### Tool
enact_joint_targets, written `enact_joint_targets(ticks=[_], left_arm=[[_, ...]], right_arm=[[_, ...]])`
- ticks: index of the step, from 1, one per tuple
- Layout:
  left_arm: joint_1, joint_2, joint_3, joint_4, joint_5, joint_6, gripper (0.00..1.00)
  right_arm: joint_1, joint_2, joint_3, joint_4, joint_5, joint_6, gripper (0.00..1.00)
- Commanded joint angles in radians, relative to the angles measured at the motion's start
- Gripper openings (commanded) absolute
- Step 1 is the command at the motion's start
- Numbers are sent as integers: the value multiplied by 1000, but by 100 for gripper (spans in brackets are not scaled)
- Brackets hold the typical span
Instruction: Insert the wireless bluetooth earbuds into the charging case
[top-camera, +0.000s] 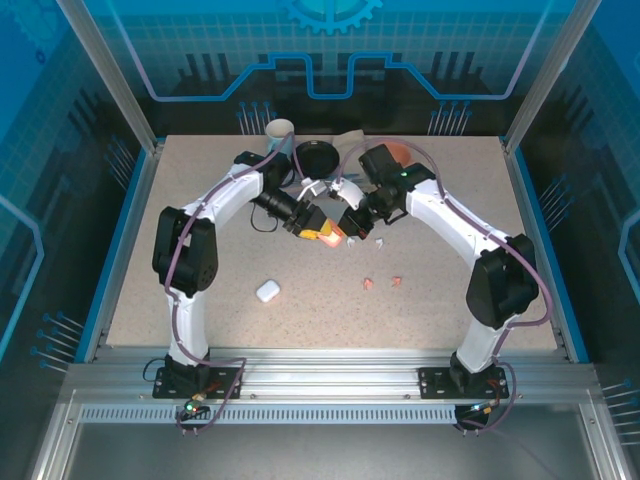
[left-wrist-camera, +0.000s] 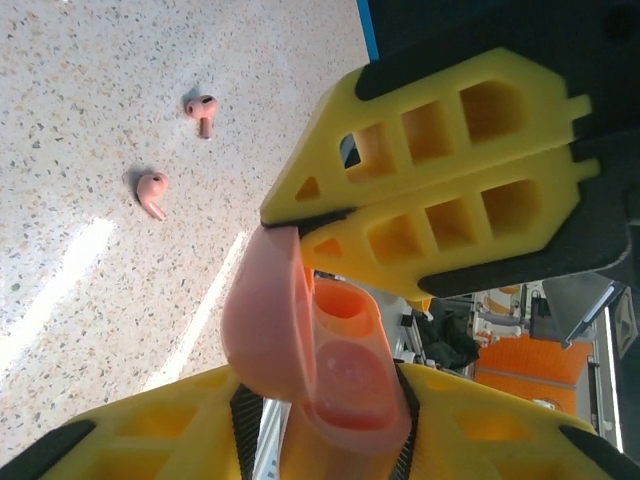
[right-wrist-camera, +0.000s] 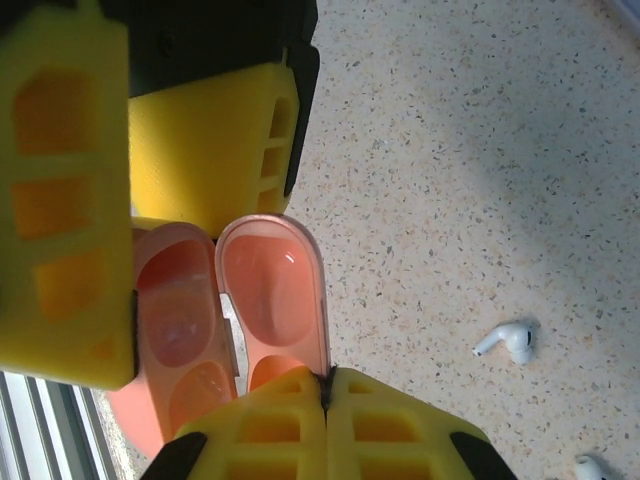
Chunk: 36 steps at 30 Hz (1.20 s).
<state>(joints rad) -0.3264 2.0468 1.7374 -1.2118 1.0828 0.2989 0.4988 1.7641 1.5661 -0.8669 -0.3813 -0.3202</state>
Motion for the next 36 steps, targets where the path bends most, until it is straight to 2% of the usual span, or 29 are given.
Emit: enact_joint_targets(ticks=[1,12,16,17,19,21,23,26,29,30,32,36], left_arm=[[-7,10,-7,-35,34,42,41],[-7,15,-7,-56,47,71,27],[-6,3,-26,-56,52,85,18],[-6,-2,-35,-45,53,82,15],[-6,-22,-59,-9,52,63,9],[-4,-47,-86,41,41,31,3],[-1,-80,-121,115,26,-13,0],[-2,-138,-180,250,-22,-104,0],[-3,-205,-259,421,-92,-209,0],[-3,-236,-299,495,-133,-248,0],[-5,-309,-401,694,-203,-326,0],[-44,-466,-640,1111,-436,-422,0]], right_arm=[[16,18,43,-35,9,-20,0],[17,31,73,-46,30,-13,0],[17,34,84,-35,49,12,0],[13,35,91,-32,59,32,3],[3,27,107,-35,69,67,19],[-15,11,117,-42,92,113,28],[-49,-19,117,-61,94,169,41],[-113,-83,83,-74,72,262,51],[-167,-162,0,-44,51,393,54],[-172,-188,-32,-27,77,447,54],[-170,-240,-110,10,96,555,54],[-134,-333,-299,87,186,798,55]])
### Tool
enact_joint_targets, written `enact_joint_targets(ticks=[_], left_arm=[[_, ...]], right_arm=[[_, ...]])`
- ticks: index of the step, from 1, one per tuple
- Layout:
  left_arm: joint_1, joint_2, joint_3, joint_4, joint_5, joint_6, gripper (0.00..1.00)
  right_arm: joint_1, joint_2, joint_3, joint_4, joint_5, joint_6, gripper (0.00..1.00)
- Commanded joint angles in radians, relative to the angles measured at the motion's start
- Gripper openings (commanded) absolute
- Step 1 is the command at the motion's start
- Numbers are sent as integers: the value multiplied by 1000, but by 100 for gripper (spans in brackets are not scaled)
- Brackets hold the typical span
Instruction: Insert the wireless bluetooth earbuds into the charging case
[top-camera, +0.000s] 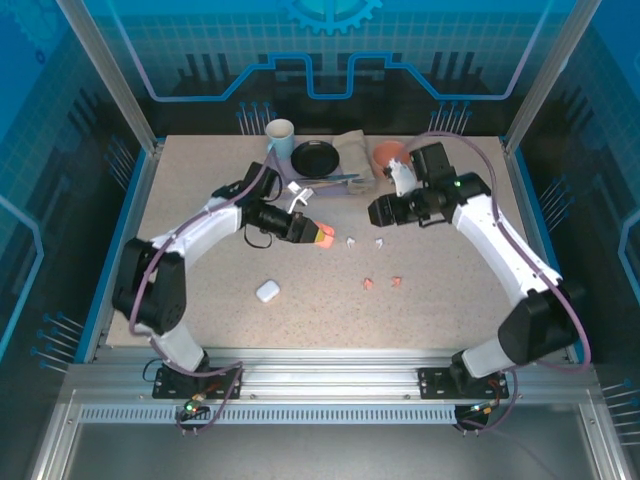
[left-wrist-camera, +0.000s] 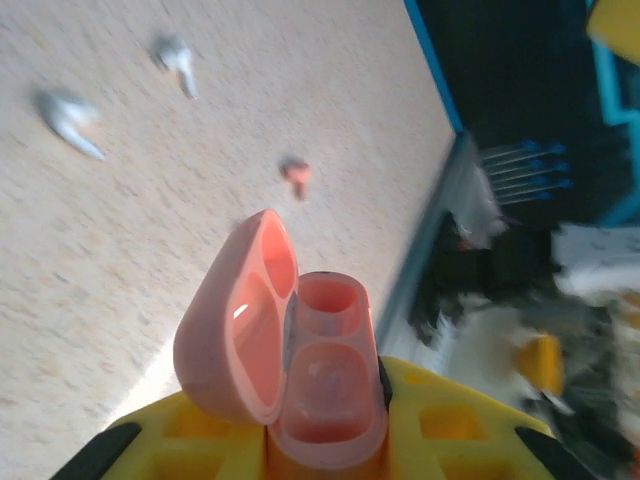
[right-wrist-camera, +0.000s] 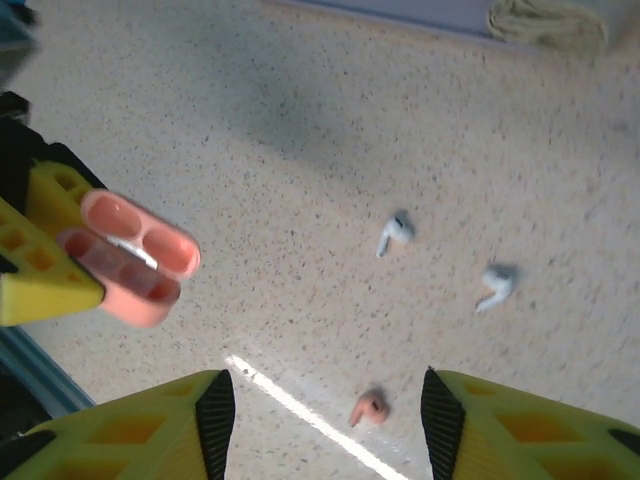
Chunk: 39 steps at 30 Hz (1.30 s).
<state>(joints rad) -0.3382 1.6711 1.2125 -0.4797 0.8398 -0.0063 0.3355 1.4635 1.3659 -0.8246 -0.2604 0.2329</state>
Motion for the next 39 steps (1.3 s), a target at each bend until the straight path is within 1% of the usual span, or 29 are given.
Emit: enact_joint_targets(ticks=[1,3,4,6,7,9,10,12,14,17,20,23,27,31,35,39], left_arm=[[-51,-126,-183,491,-272,-135,0],[-86,-188,-311,709,-361,-137,0],[-107,-214,-372,814,-426,-137,0],[-143,-250,-483,1017,-505,-112,0],[-161,-262,-527,1095,-583,-110,0],[-187,-270,-590,1203,-650,-95,0],[-202,-271,-628,1273,-683,-82,0],[-214,-264,-696,1412,-700,-76,0],[-220,-264,-738,1491,-708,-78,0],[-228,-276,-789,1561,-688,-68,0],[-232,-288,-827,1603,-663,-50,0],[-234,-302,-863,1621,-607,-26,0],[-235,-326,-896,1615,-507,6,0],[-234,-374,-911,1561,-416,38,0],[-234,-418,-916,1543,-372,44,0],[-234,-442,-914,1518,-365,62,0]], right_arm=[[45,-48,-148,69,71,279,55],[74,-52,-197,58,153,363,56],[93,-52,-225,64,174,397,56],[136,-45,-265,62,227,486,57],[158,-41,-279,65,247,518,58],[205,-27,-302,63,308,604,61],[222,-21,-313,69,324,640,61],[261,-7,-335,76,369,736,64],[297,8,-342,73,415,814,65],[332,44,-335,68,454,897,65],[336,89,-319,69,454,936,65],[336,141,-289,52,457,968,65],[335,185,-273,50,443,1004,65],[332,233,-242,24,438,1027,65],[330,266,-229,26,432,1042,64],[330,300,-220,30,415,1058,63]])
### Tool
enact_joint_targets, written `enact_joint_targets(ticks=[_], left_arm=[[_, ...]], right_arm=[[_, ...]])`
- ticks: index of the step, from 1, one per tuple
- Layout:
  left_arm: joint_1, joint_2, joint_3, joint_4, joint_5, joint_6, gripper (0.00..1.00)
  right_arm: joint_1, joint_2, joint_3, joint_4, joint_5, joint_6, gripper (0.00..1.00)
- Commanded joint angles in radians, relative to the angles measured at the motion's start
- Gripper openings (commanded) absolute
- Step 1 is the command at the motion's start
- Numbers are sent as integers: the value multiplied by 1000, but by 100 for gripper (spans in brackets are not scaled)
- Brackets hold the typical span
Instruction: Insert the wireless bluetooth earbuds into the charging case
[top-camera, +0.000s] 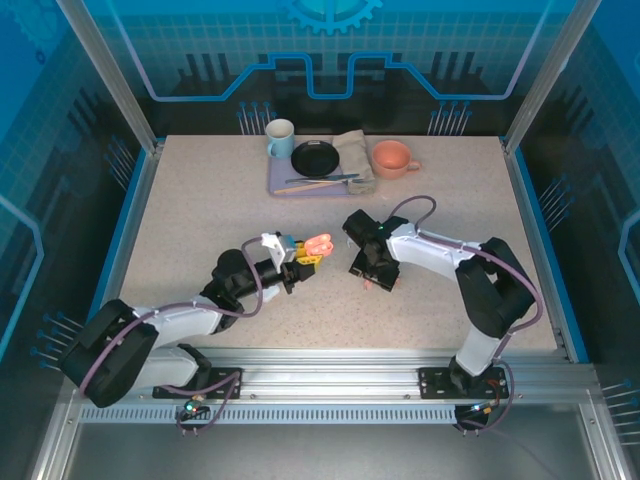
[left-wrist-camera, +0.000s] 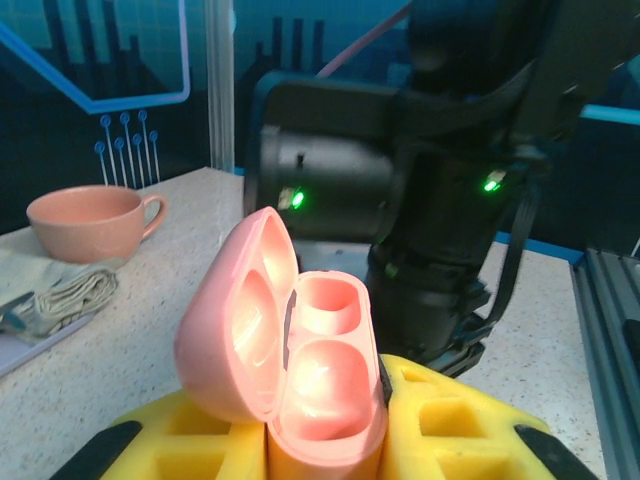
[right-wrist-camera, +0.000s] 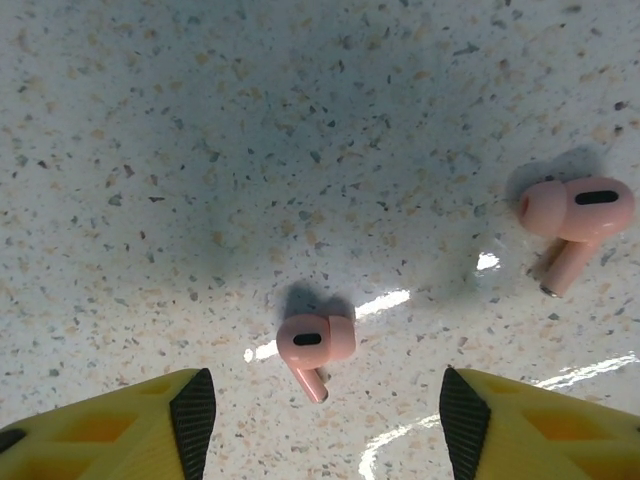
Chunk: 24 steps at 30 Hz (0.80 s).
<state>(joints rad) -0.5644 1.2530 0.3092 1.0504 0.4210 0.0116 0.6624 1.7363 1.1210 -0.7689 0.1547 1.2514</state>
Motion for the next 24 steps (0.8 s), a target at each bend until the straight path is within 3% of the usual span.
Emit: enact_joint_targets(ticks=[1,24], left_arm=[[-8,-26,-9,-20,54,44,0],[-8,12,18,-52,79,34,0]], right_arm=[[3,32,24,-20,0,41,62],[2,92,-3,52,-16,35,46]])
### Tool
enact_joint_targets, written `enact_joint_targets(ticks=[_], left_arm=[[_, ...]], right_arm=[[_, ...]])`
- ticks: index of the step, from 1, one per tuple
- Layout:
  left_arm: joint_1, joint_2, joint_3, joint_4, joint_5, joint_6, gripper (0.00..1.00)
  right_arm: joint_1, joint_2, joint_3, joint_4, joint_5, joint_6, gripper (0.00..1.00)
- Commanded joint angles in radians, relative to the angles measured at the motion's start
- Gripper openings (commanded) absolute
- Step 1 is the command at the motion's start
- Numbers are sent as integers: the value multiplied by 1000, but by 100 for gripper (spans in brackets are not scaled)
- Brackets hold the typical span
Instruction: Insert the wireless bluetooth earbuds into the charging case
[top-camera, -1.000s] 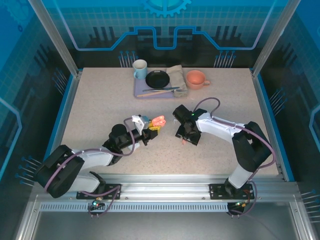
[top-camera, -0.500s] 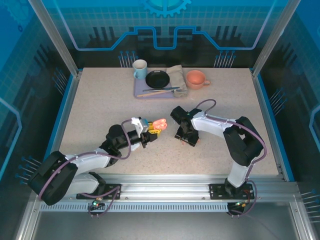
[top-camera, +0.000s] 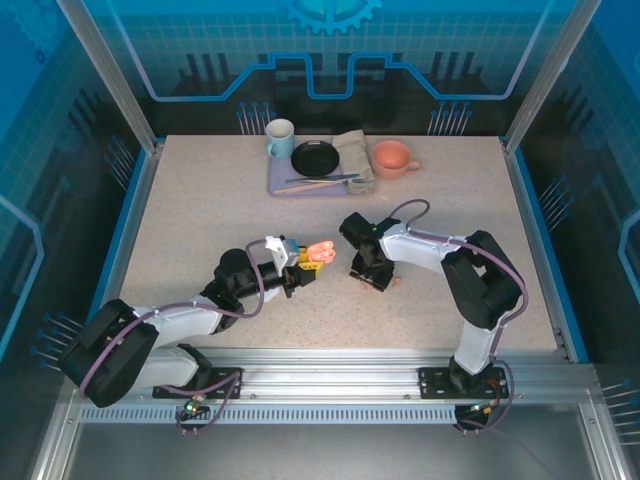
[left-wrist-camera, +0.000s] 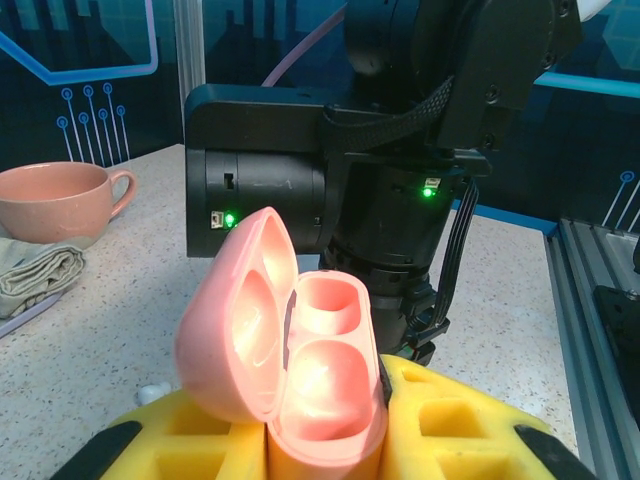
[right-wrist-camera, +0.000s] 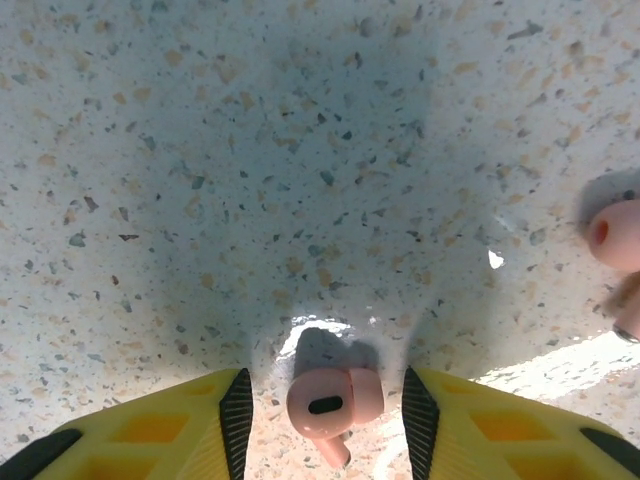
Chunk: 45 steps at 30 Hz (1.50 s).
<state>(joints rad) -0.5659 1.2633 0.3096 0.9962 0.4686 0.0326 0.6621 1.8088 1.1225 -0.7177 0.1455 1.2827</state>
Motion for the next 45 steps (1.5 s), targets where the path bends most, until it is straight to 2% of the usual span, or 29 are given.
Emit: enact_joint_targets(ticks=[1,13,25,36,45], left_arm=[[-6,2,18,1,30,12,0],[-6,7,30,-21,34,12,0],[-8,31,48,-39,40,6,0],[-6,34,61,-70,37,13,0],[-6,51,87,-96,53,17,0]], right_arm=[[1,24,-4,3,-7,2,46],[-3,40,-25,29,-17,-23,41],[-1,10,-28,32,2,-43,29],[-13,-108,-24,3,69,-98,28],[-66,-331,-5,6,130,-224,27]])
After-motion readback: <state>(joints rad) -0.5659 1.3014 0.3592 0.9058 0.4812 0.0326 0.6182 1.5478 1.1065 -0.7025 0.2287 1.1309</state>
